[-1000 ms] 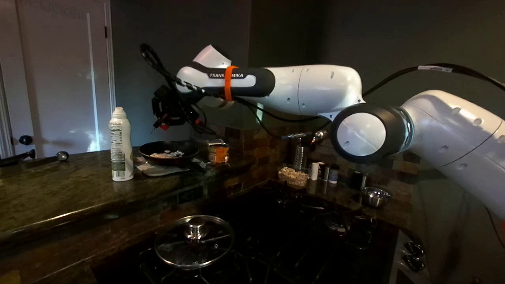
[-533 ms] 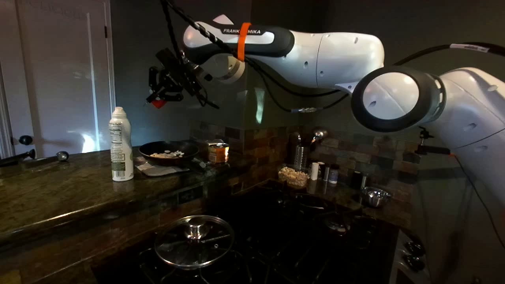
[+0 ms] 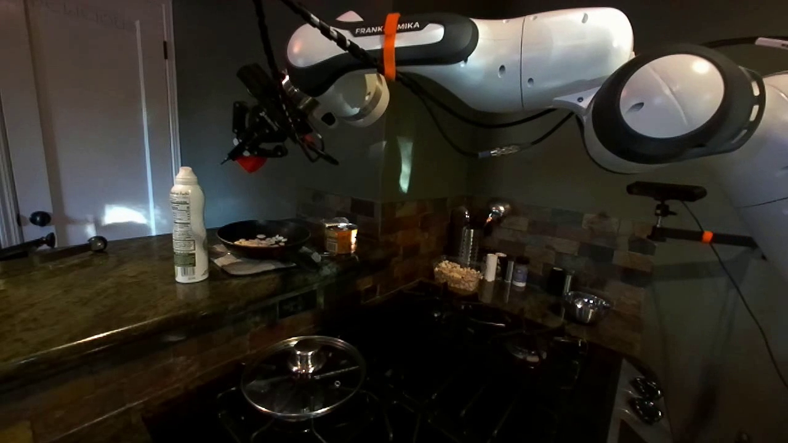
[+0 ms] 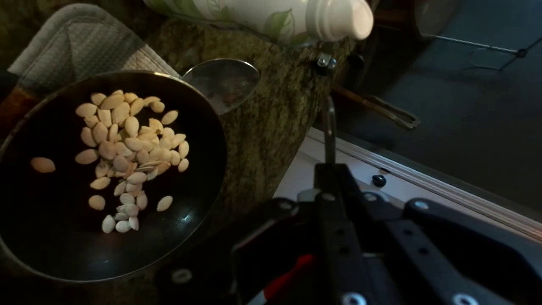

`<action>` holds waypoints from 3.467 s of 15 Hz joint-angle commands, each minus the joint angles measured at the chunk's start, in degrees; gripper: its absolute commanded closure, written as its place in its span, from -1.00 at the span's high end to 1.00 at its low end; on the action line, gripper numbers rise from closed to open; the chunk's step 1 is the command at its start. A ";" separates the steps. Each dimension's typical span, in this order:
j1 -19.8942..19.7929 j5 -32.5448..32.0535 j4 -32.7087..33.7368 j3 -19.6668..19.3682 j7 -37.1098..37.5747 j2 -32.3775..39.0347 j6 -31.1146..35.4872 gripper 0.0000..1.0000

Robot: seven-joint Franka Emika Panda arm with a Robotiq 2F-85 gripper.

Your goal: Move the orange block to the bowl

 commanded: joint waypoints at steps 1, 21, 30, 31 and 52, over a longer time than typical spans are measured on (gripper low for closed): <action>0.00 0.00 0.10 0.00 -0.04 0.01 0.00 -0.93; -5.82 9.47 -25.13 6.63 -10.98 -19.20 -2.25 -0.98; 0.32 14.67 -30.49 4.05 -20.33 -22.89 -1.94 -0.93; 0.25 14.66 -30.24 3.72 -20.33 -22.64 -1.94 -0.93; 4.93 40.93 -57.32 4.16 -48.67 -38.35 -18.87 -0.98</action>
